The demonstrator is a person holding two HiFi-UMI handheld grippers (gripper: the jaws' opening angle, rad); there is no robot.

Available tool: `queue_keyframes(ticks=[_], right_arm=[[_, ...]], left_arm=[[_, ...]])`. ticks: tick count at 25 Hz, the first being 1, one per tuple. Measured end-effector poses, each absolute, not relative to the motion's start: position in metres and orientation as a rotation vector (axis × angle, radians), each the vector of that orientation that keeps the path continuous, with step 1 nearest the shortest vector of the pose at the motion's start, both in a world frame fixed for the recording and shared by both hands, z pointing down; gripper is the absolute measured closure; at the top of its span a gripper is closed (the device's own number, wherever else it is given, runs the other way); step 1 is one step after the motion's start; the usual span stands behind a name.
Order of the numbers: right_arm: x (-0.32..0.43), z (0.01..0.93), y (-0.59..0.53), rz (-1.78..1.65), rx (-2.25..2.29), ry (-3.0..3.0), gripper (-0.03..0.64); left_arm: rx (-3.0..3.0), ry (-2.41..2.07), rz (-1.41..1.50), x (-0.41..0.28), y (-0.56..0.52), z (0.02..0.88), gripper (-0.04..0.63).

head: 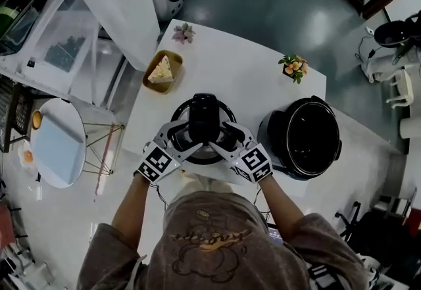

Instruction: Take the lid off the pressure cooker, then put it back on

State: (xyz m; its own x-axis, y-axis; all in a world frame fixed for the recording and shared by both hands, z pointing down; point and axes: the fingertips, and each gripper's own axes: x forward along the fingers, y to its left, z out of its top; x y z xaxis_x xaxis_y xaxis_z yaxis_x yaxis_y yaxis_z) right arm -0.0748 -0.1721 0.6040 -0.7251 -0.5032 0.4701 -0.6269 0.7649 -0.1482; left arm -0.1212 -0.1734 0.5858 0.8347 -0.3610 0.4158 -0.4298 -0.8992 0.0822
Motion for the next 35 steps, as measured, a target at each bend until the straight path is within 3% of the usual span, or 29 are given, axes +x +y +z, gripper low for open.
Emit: queue_keyframes(ticks=[27,35], right_arm=[[-0.093,0.626,-0.181,0.357,0.663,-2.543,0.348],[-0.098,0.583,-0.186,0.311,0.723,-2.561,0.348]], left_arm=[[2.867,-0.355,0.648,-0.111,-0.183,0.620,0.333],[2.905,-0.334,0.609,-0.116,-0.189,0.577,0.333]])
